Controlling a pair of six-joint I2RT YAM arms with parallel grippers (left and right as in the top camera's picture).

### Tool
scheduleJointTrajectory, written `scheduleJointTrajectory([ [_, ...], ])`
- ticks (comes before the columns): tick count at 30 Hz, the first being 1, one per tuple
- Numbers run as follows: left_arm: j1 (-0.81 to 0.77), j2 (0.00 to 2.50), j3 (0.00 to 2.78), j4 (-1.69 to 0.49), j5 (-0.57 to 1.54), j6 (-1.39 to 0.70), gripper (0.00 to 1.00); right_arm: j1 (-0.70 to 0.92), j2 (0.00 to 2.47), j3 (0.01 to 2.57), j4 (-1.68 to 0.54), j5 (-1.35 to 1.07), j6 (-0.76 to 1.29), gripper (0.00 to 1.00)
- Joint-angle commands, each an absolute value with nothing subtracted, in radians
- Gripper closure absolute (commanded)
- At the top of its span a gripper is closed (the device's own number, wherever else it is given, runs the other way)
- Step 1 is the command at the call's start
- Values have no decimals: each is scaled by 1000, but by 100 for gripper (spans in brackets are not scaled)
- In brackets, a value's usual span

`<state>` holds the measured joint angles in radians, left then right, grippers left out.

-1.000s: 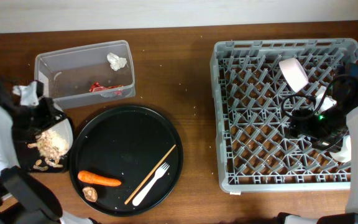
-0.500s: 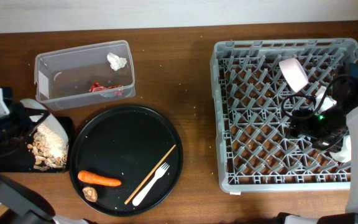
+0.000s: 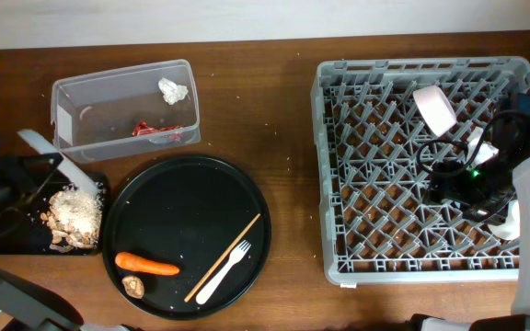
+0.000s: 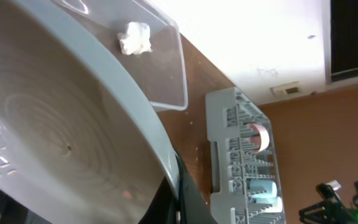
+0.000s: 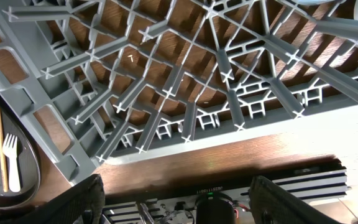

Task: Sort waste into correct bins and load items into the dishwasher rack

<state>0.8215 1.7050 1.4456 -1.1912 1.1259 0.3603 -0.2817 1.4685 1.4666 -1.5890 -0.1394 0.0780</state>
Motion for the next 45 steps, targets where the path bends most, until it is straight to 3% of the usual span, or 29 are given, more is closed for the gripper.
scheduleJointTrajectory([
  [1,831,1679,1462,-1183,1131,361,100,-282,1448,1459,-1589,-127,75,22],
  [3,831,1679,1462,-1180,1214,393,100,-282,1448,1459,-1589,-127,75,22],
  [6,836,1679,1462,-1185,1114,328,100,-282,1448,1459,-1589,-127,75,22],
  [16,836,1679,1462,-1205,1174,375,100,-282,1448,1459,-1589,-127,75,22],
  [18,836,1679,1462,-1206,1007,237,100,-282,1448,1459,-1589,-127,75,22],
  [19,833,1679,1462,-1222,680,8,100,-282,1448,1459,-1589,-127,75,22],
  [20,833,1679,1462,-1229,576,-43,100,-282,1448,1459,-1589,-127,75,22],
  [22,833,1679,1461,-1219,723,104,100,-282,1448,1459,-1588,-127,75,22],
  [25,834,1679,1461,-1220,1204,365,100,-282,1448,1459,-1589,-127,75,22],
  [26,834,1679,1462,-1219,1225,364,100,-282,1448,1459,-1590,-127,75,22],
  [32,834,1679,1462,-1245,1216,391,100,-282,1448,1459,-1586,-127,75,22],
  [37,785,1677,1462,-1421,1160,514,100,-282,1448,1459,-1585,-128,75,22],
  [42,627,1671,1461,-1512,1100,581,99,-282,1448,1459,-1585,-128,75,21],
  [45,446,1671,1461,-1494,1043,581,100,-282,1448,1459,-1585,-128,75,21],
])
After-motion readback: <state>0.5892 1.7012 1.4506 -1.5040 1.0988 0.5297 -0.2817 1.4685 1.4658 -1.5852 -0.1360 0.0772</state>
